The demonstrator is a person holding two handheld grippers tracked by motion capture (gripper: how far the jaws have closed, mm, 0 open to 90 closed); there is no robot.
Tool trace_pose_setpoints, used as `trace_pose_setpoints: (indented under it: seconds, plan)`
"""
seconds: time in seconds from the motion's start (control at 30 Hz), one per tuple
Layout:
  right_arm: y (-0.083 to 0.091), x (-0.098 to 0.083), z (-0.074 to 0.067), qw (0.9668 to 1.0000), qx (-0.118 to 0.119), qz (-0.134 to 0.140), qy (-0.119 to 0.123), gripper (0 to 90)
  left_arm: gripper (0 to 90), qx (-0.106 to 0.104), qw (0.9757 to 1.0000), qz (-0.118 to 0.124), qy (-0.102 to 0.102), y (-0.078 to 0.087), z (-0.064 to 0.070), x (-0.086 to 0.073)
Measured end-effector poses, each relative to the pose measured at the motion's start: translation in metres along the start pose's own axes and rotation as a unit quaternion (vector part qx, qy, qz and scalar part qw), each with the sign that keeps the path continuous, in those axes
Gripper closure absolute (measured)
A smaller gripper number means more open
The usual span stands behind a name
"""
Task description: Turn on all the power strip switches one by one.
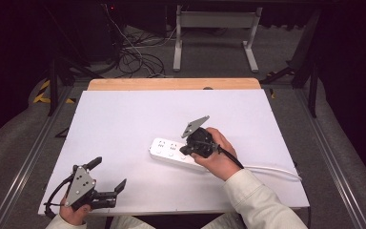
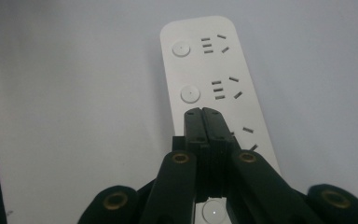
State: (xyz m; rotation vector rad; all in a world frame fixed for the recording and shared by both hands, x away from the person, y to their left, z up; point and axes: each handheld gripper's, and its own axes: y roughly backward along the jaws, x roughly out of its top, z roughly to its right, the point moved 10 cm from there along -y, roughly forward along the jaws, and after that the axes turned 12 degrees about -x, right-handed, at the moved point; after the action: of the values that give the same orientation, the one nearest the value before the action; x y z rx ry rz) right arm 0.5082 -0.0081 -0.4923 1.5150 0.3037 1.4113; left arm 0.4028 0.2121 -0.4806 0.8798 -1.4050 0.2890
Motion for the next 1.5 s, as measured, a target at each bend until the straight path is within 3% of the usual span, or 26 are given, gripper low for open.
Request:
trace_pose_setpoints:
  seconds: [0.07,0.6,0.93,1.5]
  plan:
    - [-0.008,-0.002,0.001,1.0000,0.003,-0.006,-0.003,90.0,1.3,-0.001,1.0000,0.000,0.000,0.000,0.000,0.000]
    - [-0.022,-0.010,-0.002,0.9996,0.006,-0.029,-0.004,90.0,1.3,-0.001,1.0000,0.000,0.000,0.000,0.000,0.000]
    - [-0.026,-0.013,-0.004,0.9992,0.002,-0.041,0.005,90.0,1.3,-0.001,1.0000,0.000,-0.002,0.000,0.000,0.000]
    - [-0.028,-0.014,-0.006,0.9990,0.003,-0.044,-0.001,90.0,1.3,0.001,1.0000,-0.001,-0.003,0.000,-0.001,0.000]
